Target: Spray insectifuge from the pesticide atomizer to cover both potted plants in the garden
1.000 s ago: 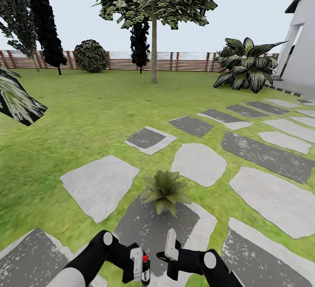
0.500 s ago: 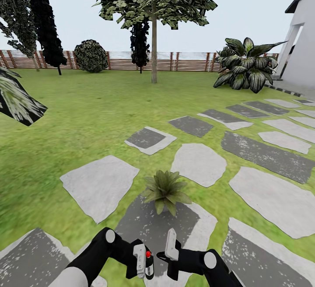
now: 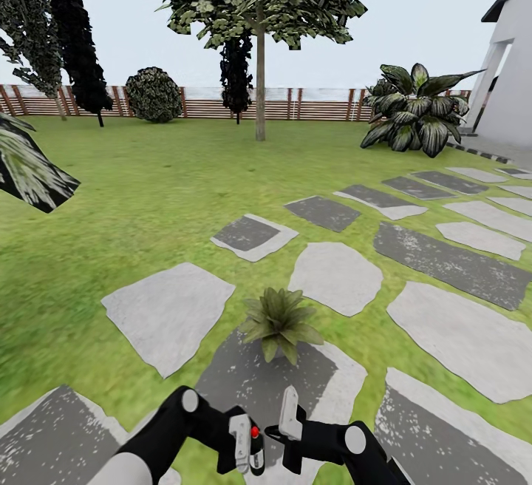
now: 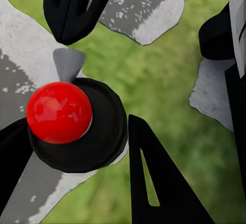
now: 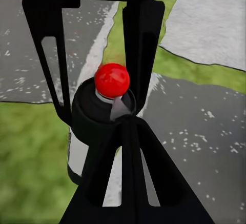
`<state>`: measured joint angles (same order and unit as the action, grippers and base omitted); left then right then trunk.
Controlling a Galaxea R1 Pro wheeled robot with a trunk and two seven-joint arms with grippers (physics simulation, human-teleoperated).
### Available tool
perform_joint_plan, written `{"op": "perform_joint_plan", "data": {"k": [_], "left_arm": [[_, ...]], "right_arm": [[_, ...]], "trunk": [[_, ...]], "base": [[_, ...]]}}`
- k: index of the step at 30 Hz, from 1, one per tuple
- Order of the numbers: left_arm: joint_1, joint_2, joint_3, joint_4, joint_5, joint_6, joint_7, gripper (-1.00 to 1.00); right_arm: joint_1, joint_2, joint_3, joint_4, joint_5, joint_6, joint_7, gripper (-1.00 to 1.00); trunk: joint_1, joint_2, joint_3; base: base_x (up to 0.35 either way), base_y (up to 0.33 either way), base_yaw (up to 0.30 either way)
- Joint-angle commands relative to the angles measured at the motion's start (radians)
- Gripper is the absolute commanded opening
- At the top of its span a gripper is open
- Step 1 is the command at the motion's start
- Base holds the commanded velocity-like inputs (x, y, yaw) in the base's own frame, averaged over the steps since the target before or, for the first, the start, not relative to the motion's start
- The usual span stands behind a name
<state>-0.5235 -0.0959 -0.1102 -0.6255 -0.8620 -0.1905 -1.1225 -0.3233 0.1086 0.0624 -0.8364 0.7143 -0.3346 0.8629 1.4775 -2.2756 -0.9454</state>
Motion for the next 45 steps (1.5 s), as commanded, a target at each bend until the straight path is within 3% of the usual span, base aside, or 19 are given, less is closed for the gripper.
{"op": "perform_joint_plan", "data": {"k": [1, 29, 30, 31, 34, 39, 40, 45], "left_arm": [[-0.001, -0.003, 0.0, -0.001, -0.008, -0.01, 0.0, -1.0], [-0.003, -0.007, 0.0, 0.008, -0.009, -0.01, 0.001, -1.0], [0.001, 0.094, 0.001, 0.01, -0.022, -0.01, 0.0, -1.0], [0.004, 0.113, 0.001, 0.01, -0.022, -0.01, 0.0, -1.0], [0.008, 0.151, 0.003, 0.011, -0.022, -0.01, 0.0, -1.0], [0.01, 0.186, 0.003, 0.011, -0.022, -0.01, 0.0, -1.0], [0.01, 0.195, 0.004, 0.012, -0.022, -0.01, 0.0, -1.0], [0.008, 0.239, 0.008, 0.012, -0.013, -0.01, 0.001, -1.0]], "right_arm": [[0.0, 0.0, -0.001, -0.001, 0.008, -0.005, 0.001, -1.0], [0.0, 0.0, -0.001, -0.001, 0.008, -0.005, 0.001, -1.0], [0.0, -0.002, 0.0, -0.003, 0.009, -0.006, 0.001, -1.0], [0.0, -0.002, 0.0, -0.003, 0.009, -0.006, 0.001, -1.0], [0.0, -0.003, 0.0, -0.003, 0.01, -0.006, 0.0, -1.0], [0.0, -0.004, -0.001, -0.003, 0.01, -0.006, -0.001, -1.0], [0.0, -0.004, -0.001, -0.003, 0.01, -0.006, -0.001, 1.0], [0.0, -0.006, -0.002, -0.003, 0.01, -0.006, -0.002, 1.0]], "trunk": [[0.0, 0.0, -0.001], [0.0, 0.0, -0.001], [0.0, 0.0, -0.001], [0.0, 0.0, -0.001], [0.0, 0.0, -0.001], [0.0, 0.0, -0.001], [0.0, 0.0, -0.001], [0.0, 0.0, -0.001]], "base": [[0.0, 0.0, 0.0], [0.0, 0.0, 0.0], [0.0, 0.0, 0.0], [0.0, 0.0, 0.0], [0.0, 0.0, 0.0], [0.0, 0.0, 0.0], [0.0, 0.0, 0.0], [0.0, 0.0, 0.0]]}}
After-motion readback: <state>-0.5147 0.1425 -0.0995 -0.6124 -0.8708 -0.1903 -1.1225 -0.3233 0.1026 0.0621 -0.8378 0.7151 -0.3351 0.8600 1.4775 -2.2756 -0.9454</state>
